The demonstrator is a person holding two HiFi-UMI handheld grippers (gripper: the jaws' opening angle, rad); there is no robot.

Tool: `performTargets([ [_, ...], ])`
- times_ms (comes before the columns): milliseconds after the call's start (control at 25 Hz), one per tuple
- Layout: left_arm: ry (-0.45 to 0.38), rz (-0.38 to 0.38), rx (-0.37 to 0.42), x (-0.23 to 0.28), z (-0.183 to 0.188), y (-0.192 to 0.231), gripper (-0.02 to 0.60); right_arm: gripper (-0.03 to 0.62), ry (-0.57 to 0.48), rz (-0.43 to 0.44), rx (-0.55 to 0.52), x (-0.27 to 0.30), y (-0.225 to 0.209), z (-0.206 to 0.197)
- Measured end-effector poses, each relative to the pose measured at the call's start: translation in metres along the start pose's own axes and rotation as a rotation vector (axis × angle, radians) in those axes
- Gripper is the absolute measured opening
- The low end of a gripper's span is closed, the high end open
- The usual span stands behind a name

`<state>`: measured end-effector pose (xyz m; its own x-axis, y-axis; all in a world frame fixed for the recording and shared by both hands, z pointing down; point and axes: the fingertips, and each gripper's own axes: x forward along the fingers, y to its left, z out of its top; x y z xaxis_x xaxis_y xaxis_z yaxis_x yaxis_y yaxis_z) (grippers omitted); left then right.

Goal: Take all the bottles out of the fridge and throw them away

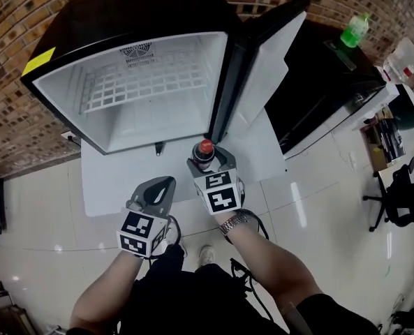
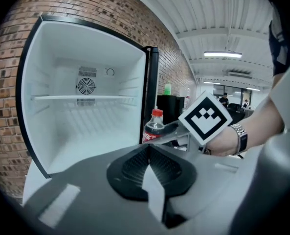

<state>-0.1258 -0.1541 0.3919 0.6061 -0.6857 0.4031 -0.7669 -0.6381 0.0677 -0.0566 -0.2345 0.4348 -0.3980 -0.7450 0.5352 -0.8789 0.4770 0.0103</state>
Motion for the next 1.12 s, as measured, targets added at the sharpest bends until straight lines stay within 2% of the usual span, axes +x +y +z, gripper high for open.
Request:
performTargets([
  [280,0.049,-0.101,0.024,0.031,-0.022,-0.096,0.005,0.305,0.042,-0.045,0.028,-0.080,-0.037,-0.069],
  [600,0.151,-0.258,0.073,0.074,-0.065,-0.199,0.005,0.305,0.133,-0.126,0.122,-0.145,-0.084,-0.174],
  [920,0.292,-0.410,0.109,0.105,-0.133,-0.257,0.004,0.304,0.255,-0.182,0.260,-0.164,-0.091,-0.283],
  [1120,0.339,-0.455,0.115,0.127,-0.178,-0.280,0.005,0.304,0.297,-0.191,0.325,-0.155,-0.093,-0.345],
])
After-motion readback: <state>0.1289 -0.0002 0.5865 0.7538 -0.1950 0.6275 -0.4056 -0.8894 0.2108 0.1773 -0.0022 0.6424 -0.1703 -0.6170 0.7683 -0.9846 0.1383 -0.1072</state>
